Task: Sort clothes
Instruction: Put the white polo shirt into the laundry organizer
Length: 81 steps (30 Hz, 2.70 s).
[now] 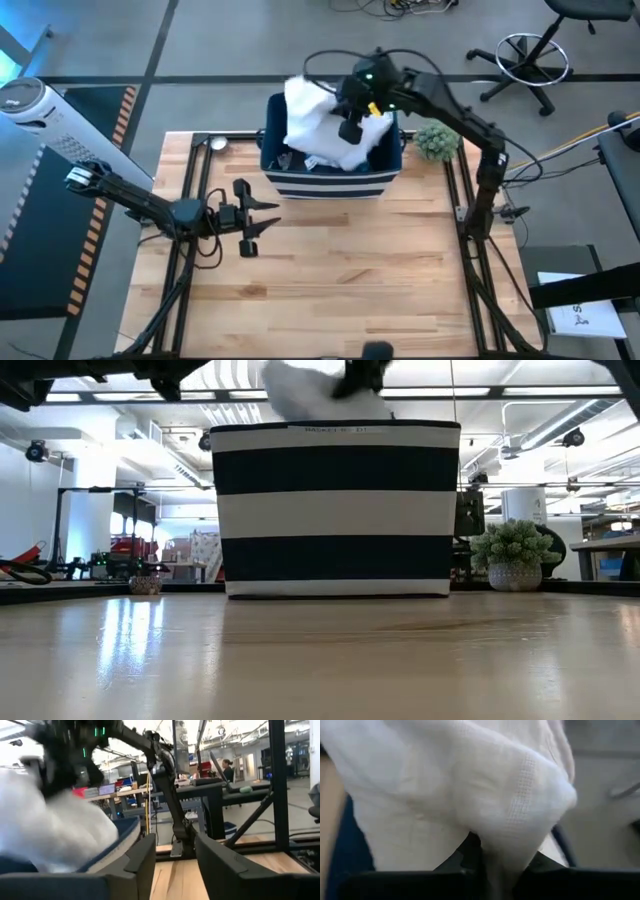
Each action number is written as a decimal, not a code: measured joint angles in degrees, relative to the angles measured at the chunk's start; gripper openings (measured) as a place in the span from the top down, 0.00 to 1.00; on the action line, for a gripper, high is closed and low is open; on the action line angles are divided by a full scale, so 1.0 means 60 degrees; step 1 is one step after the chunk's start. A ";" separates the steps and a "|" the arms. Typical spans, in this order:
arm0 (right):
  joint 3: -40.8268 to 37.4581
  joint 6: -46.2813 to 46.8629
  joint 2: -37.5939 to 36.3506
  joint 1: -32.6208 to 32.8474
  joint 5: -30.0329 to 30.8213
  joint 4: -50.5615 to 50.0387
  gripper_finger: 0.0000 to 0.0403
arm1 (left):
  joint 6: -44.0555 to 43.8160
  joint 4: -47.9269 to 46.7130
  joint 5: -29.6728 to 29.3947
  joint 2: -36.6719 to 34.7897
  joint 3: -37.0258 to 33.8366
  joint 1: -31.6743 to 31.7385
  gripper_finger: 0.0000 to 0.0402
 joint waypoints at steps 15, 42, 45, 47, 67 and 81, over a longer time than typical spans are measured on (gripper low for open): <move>-0.1921 -0.1022 0.2346 -0.1213 -0.1790 -0.0021 0.92 | -0.0014 -0.3379 0.0004 -0.2666 0.0000 0.0000 0.96; -0.1580 -0.0811 0.1535 -0.0888 -0.1680 -0.0189 0.38 | -0.0014 -0.4333 -0.0005 -0.3352 0.0000 0.0000 1.00; -0.1579 -0.0739 0.1012 -0.0793 -0.1512 -0.0048 0.28 | -0.0011 -0.4310 -0.0007 -0.3356 0.0000 0.0000 1.00; -0.1577 -0.0737 0.0651 -0.0755 -0.1518 0.0042 0.24 | -0.0014 -0.4303 -0.0011 -0.3369 0.0000 0.0000 1.00; -0.2326 -0.1973 0.1762 -0.0993 -0.1853 -0.1485 0.96 | -0.0018 -0.5111 -0.0015 -0.3450 0.0688 0.0000 1.00; -0.1444 -0.2273 0.3469 -0.1851 -0.1029 -0.0070 1.00 | -0.0266 -0.5920 -0.0439 -0.3461 0.0794 0.0000 1.00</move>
